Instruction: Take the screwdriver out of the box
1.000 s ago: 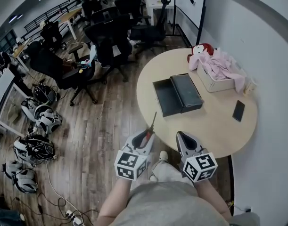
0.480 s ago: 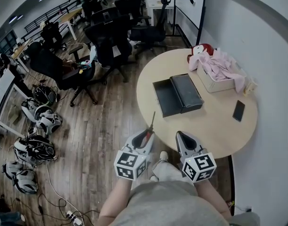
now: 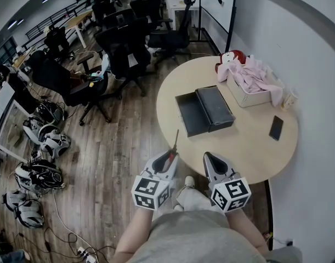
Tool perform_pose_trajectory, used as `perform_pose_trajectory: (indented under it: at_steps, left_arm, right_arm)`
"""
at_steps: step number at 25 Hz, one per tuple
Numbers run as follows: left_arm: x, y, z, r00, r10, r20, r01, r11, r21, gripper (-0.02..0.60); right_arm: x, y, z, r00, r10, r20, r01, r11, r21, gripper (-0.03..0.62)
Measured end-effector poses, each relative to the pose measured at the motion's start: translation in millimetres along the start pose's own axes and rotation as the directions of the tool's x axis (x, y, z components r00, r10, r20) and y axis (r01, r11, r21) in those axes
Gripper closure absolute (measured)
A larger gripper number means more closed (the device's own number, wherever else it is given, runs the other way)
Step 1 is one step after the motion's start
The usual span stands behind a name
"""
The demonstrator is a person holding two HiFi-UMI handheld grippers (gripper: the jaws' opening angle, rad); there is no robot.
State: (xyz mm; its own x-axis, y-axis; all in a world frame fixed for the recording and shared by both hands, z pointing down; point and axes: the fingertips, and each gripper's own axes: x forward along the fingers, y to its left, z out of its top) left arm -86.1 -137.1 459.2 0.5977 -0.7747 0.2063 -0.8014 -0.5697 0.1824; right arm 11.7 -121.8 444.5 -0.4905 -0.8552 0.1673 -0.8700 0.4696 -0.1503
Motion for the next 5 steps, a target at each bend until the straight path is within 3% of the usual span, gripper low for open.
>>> perform_pose_trajectory:
  at_steps: [5]
  left_arm:
    - [-0.9,3.0,3.3,1.000,0.002,0.008,-0.002,1.000,-0.015,0.497]
  right_arm:
    - [1.2,0.4,1.7,1.000,-0.004,-0.004,0.004,1.000,-0.003,0.594]
